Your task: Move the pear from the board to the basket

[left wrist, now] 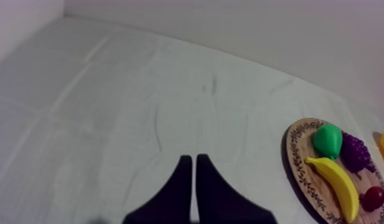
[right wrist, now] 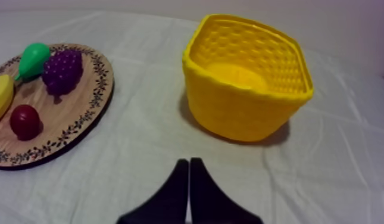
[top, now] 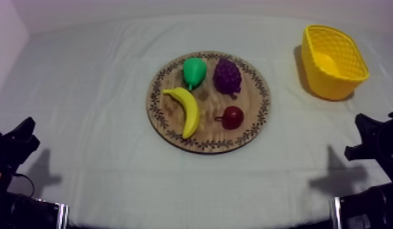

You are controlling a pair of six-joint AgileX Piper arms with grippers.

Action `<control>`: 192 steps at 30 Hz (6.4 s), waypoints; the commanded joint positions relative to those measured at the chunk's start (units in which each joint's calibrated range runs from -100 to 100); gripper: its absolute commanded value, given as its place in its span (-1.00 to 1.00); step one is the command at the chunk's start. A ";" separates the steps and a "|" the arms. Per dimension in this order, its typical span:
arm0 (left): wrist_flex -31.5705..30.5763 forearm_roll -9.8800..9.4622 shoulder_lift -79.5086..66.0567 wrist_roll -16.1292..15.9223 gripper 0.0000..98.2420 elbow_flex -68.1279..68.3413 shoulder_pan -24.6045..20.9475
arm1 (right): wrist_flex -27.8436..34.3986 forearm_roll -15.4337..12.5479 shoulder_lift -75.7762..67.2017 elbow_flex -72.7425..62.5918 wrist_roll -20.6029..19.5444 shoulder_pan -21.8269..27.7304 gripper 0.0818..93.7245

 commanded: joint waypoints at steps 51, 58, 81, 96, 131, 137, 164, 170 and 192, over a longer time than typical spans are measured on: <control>0.00 0.01 0.02 0.02 -1.00 -0.02 0.00 | 58.66 11.64 103.13 -124.10 -30.31 -26.15 -0.99; 0.00 0.01 0.02 0.02 -1.00 -0.02 0.00 | 60.65 9.18 115.42 -136.55 -30.03 -26.35 -0.99; 0.00 0.01 0.02 0.02 -1.00 -0.02 0.00 | 61.26 8.71 128.54 -140.39 -26.43 -28.60 0.21; 0.00 0.01 0.02 0.02 -1.00 -0.02 0.00 | 61.16 8.71 147.02 -143.60 -28.38 -28.05 0.30; 0.00 0.01 0.02 0.02 -1.00 -0.02 0.00 | 60.71 9.03 151.56 -146.86 -25.89 -27.73 -0.33; 0.00 0.01 0.02 0.02 -1.00 -0.02 0.00 | 60.76 9.29 138.09 -139.46 -25.02 -27.90 -0.32; 0.00 0.01 0.02 0.02 -1.00 -0.02 0.00 | 59.13 12.01 107.76 -121.40 -17.94 -5.23 -0.30; 0.00 0.01 0.02 0.02 -1.00 -0.02 0.00 | 55.99 12.98 109.78 -115.99 -17.64 -0.72 -0.28; 0.00 0.01 0.02 0.02 -1.00 -0.02 0.00 | 49.96 14.11 120.25 -103.65 -16.97 2.76 0.52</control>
